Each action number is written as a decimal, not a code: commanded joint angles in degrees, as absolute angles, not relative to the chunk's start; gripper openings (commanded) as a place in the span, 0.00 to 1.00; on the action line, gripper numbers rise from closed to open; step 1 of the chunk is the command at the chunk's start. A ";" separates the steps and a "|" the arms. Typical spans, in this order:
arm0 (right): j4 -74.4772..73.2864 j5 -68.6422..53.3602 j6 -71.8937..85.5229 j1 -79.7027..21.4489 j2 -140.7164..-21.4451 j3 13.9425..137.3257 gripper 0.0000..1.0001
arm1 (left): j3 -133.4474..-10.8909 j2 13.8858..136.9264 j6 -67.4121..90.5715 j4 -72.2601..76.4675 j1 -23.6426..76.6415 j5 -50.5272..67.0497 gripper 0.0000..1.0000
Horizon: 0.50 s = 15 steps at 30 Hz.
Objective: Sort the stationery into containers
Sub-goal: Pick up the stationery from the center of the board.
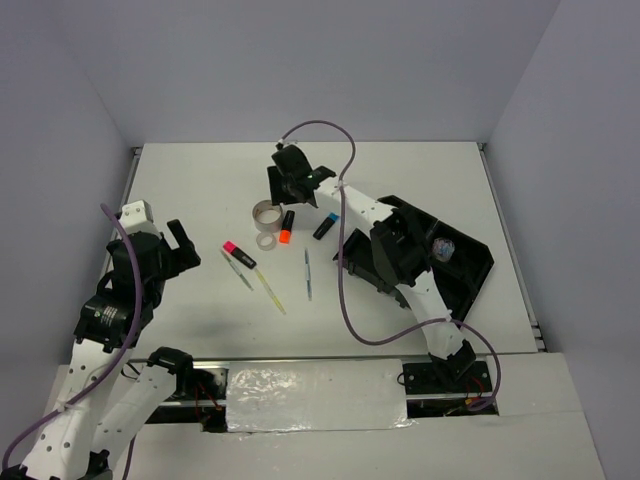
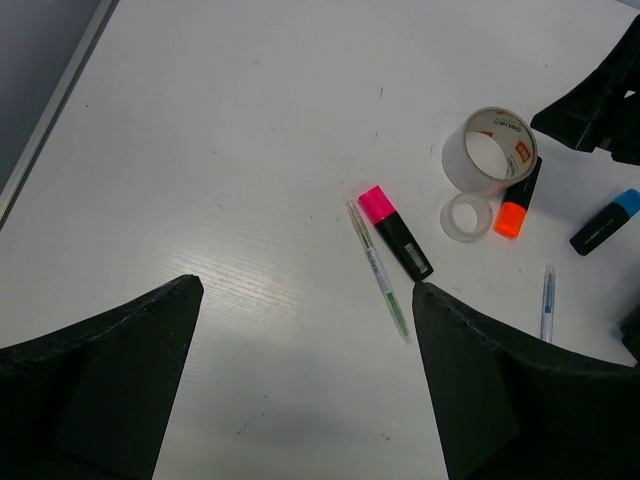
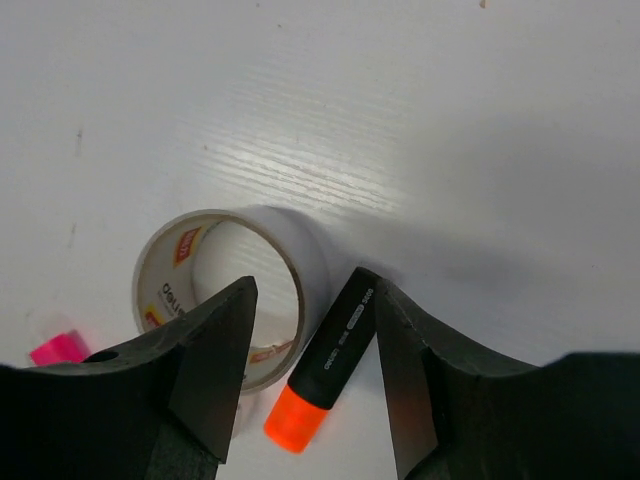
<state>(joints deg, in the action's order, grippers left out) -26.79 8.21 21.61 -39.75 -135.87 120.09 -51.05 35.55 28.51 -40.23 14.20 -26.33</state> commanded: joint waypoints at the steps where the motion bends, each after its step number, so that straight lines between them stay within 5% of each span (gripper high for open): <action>1: -29.62 9.58 21.09 -40.52 -138.60 123.66 0.58 | -52.03 35.42 27.60 -38.32 13.71 -26.98 0.99; 12: -26.38 6.86 22.15 -41.04 -140.62 123.93 0.37 | -52.03 35.33 27.33 -38.23 13.54 -26.63 0.99; 15: -24.62 5.89 23.02 -41.39 -140.71 123.93 0.16 | -52.03 35.16 27.33 -38.15 13.54 -26.63 0.99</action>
<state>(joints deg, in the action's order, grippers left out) -28.16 7.64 22.15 -40.27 -140.18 121.19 -51.05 35.53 28.47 -40.23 13.89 -26.33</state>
